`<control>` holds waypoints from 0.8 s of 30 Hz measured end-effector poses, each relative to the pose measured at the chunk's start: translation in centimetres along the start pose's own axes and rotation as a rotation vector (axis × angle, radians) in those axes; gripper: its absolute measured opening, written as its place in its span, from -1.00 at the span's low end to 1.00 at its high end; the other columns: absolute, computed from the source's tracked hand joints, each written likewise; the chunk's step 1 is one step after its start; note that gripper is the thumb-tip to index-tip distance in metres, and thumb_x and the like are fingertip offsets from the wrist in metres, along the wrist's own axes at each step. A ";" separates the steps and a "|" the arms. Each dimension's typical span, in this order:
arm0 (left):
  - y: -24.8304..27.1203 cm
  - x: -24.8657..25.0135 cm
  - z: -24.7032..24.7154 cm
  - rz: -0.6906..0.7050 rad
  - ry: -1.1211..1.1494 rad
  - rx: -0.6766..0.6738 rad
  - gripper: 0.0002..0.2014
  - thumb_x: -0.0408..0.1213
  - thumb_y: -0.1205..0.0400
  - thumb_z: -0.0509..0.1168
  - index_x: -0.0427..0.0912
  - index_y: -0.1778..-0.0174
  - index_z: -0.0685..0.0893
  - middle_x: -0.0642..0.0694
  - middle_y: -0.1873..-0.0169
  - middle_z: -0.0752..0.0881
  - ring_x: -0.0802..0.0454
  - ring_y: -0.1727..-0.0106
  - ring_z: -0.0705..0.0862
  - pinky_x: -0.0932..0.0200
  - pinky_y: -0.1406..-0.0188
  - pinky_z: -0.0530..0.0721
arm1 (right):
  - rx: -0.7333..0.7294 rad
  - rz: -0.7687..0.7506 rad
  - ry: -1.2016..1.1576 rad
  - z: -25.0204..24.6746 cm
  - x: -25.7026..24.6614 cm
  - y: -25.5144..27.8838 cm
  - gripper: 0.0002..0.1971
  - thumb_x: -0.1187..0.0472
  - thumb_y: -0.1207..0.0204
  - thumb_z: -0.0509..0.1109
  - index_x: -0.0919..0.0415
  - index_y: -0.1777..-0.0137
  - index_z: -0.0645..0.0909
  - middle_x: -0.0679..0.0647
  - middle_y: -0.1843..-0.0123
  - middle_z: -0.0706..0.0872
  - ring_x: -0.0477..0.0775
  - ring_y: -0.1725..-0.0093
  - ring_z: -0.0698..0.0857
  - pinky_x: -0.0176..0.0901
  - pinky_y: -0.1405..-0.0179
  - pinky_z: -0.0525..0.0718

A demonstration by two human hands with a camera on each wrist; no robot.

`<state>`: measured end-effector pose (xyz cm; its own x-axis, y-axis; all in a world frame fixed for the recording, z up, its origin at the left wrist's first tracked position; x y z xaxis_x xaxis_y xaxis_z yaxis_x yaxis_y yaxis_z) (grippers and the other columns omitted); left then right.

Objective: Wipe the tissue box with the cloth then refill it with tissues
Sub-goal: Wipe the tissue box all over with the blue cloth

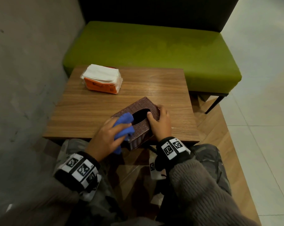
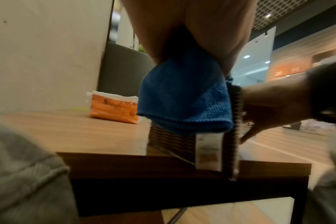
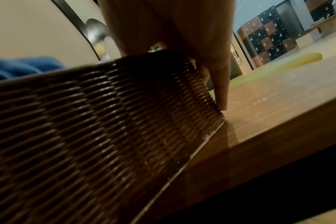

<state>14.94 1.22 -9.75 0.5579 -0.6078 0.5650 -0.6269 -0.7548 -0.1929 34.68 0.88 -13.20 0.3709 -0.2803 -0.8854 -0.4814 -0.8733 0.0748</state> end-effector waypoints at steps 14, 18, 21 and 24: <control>-1.0 -1.3 -1.4 -0.149 -0.011 0.043 -0.68 -0.10 -0.54 0.27 -0.05 -0.18 0.72 -0.12 -0.03 0.60 0.02 -0.08 0.54 0.27 -0.04 0.37 | -0.008 0.038 0.068 0.4 -0.2 -0.5 -0.58 0.01 -0.59 0.33 0.03 -0.43 0.48 0.17 -0.26 0.48 0.16 -0.23 0.57 -0.15 -0.03 0.48; -3.7 0.8 0.0 -0.215 -0.117 0.007 -0.76 -0.23 -0.58 0.35 -0.09 -0.16 0.72 -0.18 -0.11 0.52 -0.11 -0.22 0.45 0.03 -0.13 0.47 | 0.052 0.032 0.103 0.5 0.3 -0.1 -0.58 -0.05 -0.66 0.23 0.03 -0.48 0.45 0.20 -0.29 0.48 0.19 -0.30 0.55 -0.04 -0.14 0.55; -5.1 3.1 1.8 -0.189 -0.196 -0.078 -0.72 -0.15 -0.61 0.29 -0.12 -0.21 0.66 -0.17 -0.23 0.48 -0.11 -0.29 0.41 0.02 -0.21 0.46 | 0.087 0.032 0.115 0.5 0.3 0.0 -0.60 -0.04 -0.69 0.17 0.04 -0.47 0.47 0.20 -0.28 0.50 0.21 -0.29 0.56 0.15 -0.22 0.59; -7.0 4.1 2.2 -0.283 -0.206 -0.095 -0.71 -0.16 -0.63 0.24 -0.15 -0.22 0.65 -0.20 -0.25 0.46 -0.14 -0.32 0.38 0.02 -0.24 0.44 | 0.106 0.024 0.124 0.5 0.2 0.2 -0.62 -0.01 -0.69 0.16 0.04 -0.46 0.48 0.19 -0.26 0.52 0.19 -0.26 0.56 0.18 -0.22 0.58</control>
<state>22.81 3.45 -7.83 0.8083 -0.4222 0.4103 -0.4742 -0.8799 0.0287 34.26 0.86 -13.58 0.4502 -0.3534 -0.8200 -0.5700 -0.8207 0.0408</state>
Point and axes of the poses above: each hand's wrist, its own y-axis away from the middle knuckle, its own z-axis out of the palm, x = y × z, the point moved 6 cm from there along -y, towards the middle knuckle
